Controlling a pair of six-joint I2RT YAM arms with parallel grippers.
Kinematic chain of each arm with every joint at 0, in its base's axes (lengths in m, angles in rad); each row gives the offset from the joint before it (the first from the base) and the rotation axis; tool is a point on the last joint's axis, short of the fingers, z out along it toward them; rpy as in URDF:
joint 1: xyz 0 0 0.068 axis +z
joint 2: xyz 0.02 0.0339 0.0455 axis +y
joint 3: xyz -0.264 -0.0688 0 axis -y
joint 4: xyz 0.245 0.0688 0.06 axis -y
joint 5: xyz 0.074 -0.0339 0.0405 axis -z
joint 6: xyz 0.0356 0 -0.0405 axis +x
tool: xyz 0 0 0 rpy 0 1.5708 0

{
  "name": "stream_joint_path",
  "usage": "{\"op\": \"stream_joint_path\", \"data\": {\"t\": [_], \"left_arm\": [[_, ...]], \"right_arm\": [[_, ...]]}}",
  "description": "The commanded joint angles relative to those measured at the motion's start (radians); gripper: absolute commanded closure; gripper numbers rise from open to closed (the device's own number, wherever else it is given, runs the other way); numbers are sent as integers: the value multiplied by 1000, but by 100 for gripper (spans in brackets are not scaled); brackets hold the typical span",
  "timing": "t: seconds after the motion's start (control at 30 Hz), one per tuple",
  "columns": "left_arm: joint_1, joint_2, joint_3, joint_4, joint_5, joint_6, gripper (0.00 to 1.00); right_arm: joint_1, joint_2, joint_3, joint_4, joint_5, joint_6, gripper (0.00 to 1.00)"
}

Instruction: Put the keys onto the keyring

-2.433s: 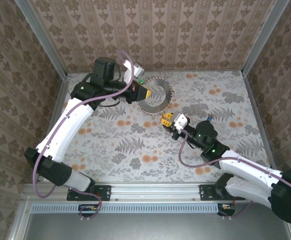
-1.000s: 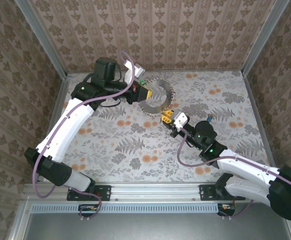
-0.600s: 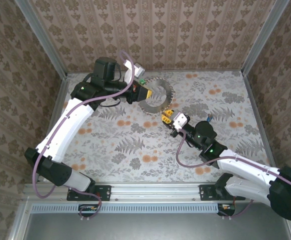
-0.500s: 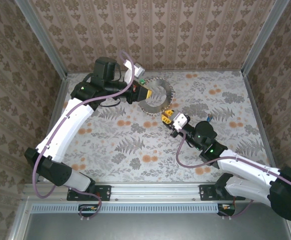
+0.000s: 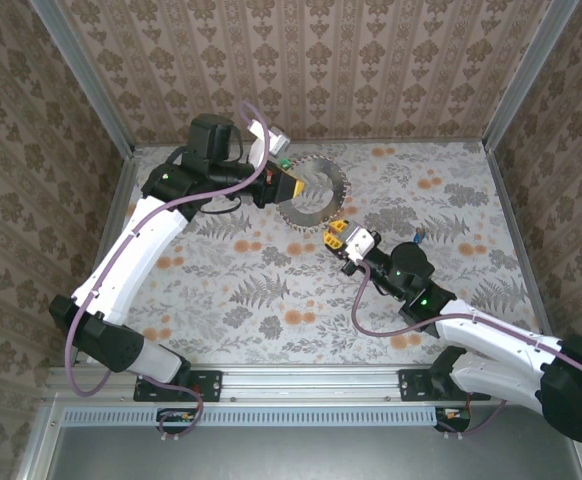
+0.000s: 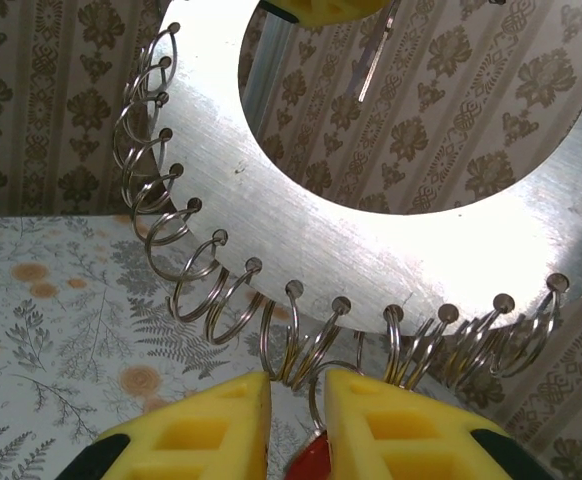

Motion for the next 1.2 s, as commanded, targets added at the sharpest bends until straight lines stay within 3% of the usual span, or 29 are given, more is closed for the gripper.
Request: {"op": "stream_joint_path", "data": {"t": [0.0, 0.43, 0.8, 1.17], "left_arm": [[-7, 0, 42, 13, 21, 10, 100], [-8, 3, 57, 2, 18, 16, 100], [-14, 9, 63, -2, 18, 16, 100], [-19, 12, 66, -6, 17, 15, 100]], "right_arm": [[5, -22, 23, -7, 14, -22, 77], [4, -39, 28, -45, 14, -64, 73], [0, -41, 32, -25, 19, -65, 81], [0, -22, 42, 11, 47, -69, 81]]}}
